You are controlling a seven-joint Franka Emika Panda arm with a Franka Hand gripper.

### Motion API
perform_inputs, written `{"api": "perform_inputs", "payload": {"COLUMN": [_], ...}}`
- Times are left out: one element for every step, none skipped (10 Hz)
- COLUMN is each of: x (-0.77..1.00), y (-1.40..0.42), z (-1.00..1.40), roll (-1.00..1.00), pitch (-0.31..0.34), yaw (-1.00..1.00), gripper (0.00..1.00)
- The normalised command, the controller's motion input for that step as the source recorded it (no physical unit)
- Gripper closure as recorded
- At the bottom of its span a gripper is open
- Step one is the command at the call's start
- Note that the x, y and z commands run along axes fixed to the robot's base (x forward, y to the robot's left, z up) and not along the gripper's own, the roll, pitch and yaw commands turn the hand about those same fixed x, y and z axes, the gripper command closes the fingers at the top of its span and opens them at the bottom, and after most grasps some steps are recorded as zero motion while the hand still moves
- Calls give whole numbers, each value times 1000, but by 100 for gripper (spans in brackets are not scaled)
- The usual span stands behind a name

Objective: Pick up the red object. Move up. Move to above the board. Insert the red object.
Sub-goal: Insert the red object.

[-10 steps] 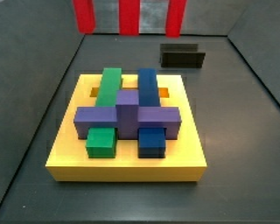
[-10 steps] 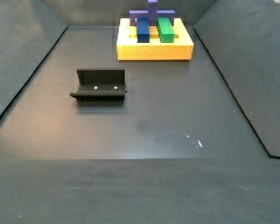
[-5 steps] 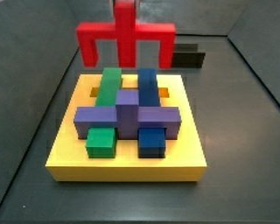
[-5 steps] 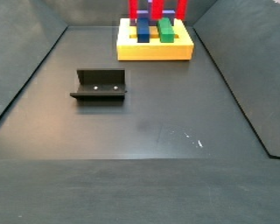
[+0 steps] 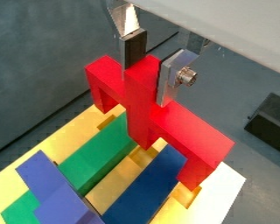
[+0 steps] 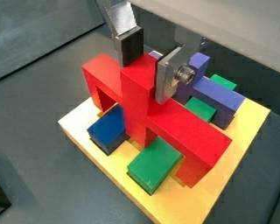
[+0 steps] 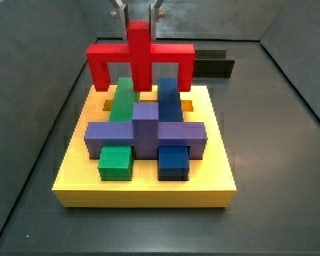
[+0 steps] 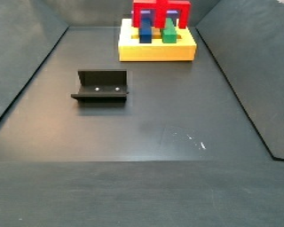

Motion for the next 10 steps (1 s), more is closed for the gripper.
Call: {"api": "perform_inputs", "payload": {"x": [97,166,146,114,0,0,31,94,160,163], "y": [-26,-14,0,0,0,0,0,-29,-71,-77], "z": [-237,-126,-17,0,23,0,-111,-157,-177,-214], "roll": [71,36,0,0,0,14,57,69,89,120], "pitch": [0,0,0,0,0,0,0,0,0,0], "yaw": [97,106,103,83,0,0,0,0,0,0], "gripper": [100,100,100,100,100,100,100,100,100,100]}}
